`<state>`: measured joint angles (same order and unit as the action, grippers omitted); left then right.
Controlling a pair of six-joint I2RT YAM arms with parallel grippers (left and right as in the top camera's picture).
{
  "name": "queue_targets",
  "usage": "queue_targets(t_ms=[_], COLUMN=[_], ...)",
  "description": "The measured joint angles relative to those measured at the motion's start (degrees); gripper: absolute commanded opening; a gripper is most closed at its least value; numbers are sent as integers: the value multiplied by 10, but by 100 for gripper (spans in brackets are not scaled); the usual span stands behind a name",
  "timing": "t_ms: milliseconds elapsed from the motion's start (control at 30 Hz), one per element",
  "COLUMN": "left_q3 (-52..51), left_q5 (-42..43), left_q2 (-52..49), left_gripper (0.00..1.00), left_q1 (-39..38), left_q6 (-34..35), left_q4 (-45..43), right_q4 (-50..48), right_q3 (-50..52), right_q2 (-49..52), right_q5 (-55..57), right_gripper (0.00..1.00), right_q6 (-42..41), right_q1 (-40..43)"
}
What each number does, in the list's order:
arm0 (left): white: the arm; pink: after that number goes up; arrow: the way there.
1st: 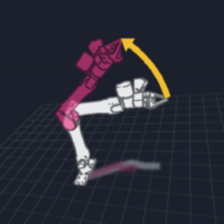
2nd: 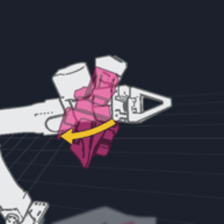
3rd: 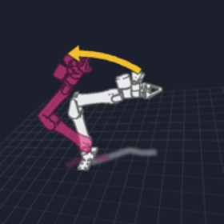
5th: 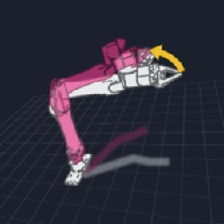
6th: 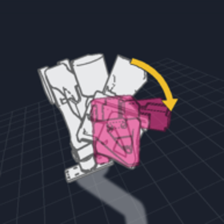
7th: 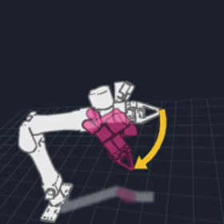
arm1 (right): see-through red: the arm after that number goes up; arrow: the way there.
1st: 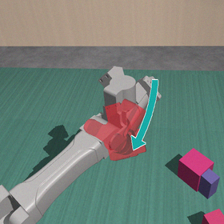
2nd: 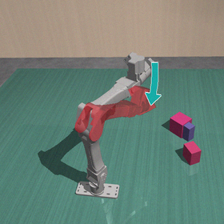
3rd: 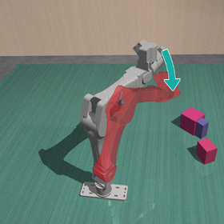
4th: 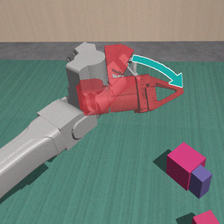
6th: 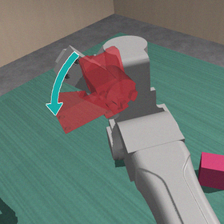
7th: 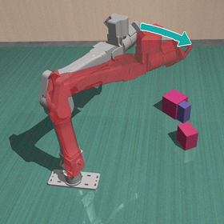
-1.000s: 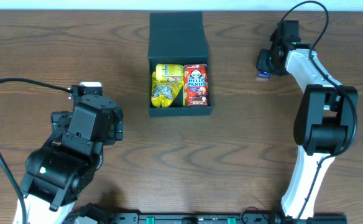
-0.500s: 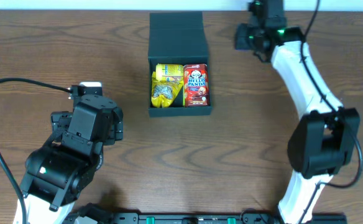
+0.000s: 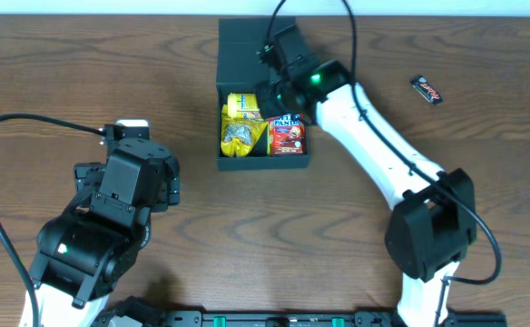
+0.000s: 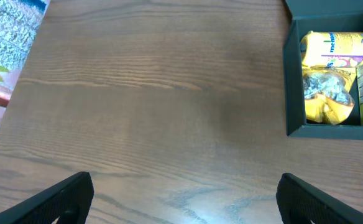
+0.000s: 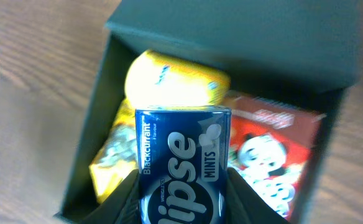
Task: Pack container
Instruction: 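Carry the Eclipse tin into the box and release it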
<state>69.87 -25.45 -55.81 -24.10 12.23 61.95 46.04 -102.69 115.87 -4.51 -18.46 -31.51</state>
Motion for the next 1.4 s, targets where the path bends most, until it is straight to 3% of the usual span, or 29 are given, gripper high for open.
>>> queue_targets(t_ms=[333, 600, 733, 933, 967, 1133, 1233, 1400], left_q3=[0, 0, 0, 0, 0, 0, 0, 0], left_q5=[0, 0, 0, 0, 0, 0, 0, 0], left_q2=[0, 0, 0, 0, 0, 0, 0, 0], left_gripper=[95, 95, 95, 95, 95, 95, 95, 95], left_q1=[0, 0, 0, 0, 0, 0, 0, 0], left_q6=[0, 0, 0, 0, 0, 0, 0, 0], left_q4=[0, 0, 0, 0, 0, 0, 0, 0], right_q4=[2, 2, 14, 24, 24, 26, 24, 21], right_q3=[0, 0, 0, 0, 0, 0, 0, 0], right_q2=[52, 68, 68, 68, 68, 68, 68, 68], right_q5=[35, 69, 81, 104, 106, 109, 110, 110], right_gripper=[17, 16, 9, 13, 16, 57, 63, 64], right_q6=[-91, -113, -132, -157, -159, -169, -169, -171], right_q1=[-47, -61, -61, -61, -61, -61, -61, -61])
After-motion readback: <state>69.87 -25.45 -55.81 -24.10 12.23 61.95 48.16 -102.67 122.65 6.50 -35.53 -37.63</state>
